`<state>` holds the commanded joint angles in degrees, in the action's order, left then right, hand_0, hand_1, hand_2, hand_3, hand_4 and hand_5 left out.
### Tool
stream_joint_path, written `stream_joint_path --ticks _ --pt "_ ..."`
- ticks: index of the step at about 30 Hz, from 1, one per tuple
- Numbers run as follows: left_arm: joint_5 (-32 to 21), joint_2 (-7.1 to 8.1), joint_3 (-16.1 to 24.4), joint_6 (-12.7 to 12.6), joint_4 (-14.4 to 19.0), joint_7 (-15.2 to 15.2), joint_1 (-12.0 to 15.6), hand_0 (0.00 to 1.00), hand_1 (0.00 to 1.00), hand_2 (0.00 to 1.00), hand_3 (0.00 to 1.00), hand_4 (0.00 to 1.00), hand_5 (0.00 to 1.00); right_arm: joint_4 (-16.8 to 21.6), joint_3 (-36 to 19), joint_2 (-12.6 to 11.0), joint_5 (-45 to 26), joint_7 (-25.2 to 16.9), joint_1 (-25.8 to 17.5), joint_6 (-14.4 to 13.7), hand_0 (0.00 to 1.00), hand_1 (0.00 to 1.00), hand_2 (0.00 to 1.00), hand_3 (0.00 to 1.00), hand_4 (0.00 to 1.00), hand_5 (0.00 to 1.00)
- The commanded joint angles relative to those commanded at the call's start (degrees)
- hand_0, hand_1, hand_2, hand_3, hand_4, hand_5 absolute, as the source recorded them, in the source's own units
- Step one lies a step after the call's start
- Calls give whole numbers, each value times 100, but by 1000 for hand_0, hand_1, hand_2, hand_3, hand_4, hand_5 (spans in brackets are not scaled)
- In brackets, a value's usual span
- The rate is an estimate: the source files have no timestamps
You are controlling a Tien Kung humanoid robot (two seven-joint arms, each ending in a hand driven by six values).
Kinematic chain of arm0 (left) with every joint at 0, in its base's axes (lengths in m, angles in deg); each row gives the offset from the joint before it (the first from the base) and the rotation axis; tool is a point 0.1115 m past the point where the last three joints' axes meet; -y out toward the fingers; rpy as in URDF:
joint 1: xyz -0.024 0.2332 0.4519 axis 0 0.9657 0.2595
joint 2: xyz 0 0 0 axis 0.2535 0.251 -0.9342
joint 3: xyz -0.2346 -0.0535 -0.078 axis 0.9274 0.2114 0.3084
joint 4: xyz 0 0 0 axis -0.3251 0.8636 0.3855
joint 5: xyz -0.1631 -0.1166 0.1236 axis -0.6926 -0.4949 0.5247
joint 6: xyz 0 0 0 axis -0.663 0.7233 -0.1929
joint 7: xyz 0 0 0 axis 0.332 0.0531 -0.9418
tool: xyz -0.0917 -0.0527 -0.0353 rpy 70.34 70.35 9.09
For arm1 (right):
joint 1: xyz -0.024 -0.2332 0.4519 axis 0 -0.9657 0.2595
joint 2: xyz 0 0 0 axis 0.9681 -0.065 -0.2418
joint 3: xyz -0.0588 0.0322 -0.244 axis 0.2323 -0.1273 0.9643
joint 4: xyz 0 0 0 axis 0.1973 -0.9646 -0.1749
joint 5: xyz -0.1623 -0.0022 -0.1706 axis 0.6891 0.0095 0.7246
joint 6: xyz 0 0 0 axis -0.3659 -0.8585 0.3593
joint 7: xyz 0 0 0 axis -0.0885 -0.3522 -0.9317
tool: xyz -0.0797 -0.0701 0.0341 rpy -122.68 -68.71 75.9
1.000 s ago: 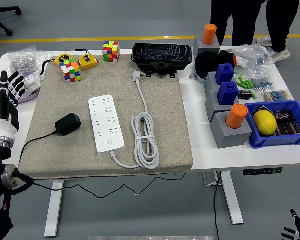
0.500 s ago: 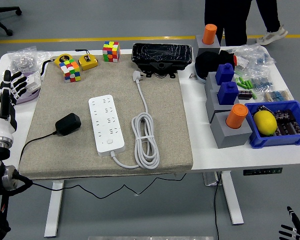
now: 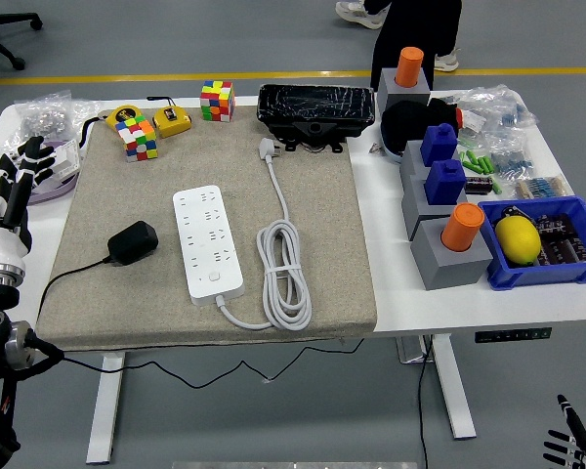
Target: Pick up the plug,place it near the board,insert it into the board,press the button
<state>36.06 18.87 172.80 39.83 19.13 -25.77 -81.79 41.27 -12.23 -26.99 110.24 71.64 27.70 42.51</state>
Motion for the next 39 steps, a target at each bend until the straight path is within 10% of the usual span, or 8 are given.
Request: stream_joint_path --ticks 39 --pt "174 32 -36 10 9 74 54 736 746 717 730 998 730 0 -918 84 1097 35 -72 246 915 882 866 865 998 998"
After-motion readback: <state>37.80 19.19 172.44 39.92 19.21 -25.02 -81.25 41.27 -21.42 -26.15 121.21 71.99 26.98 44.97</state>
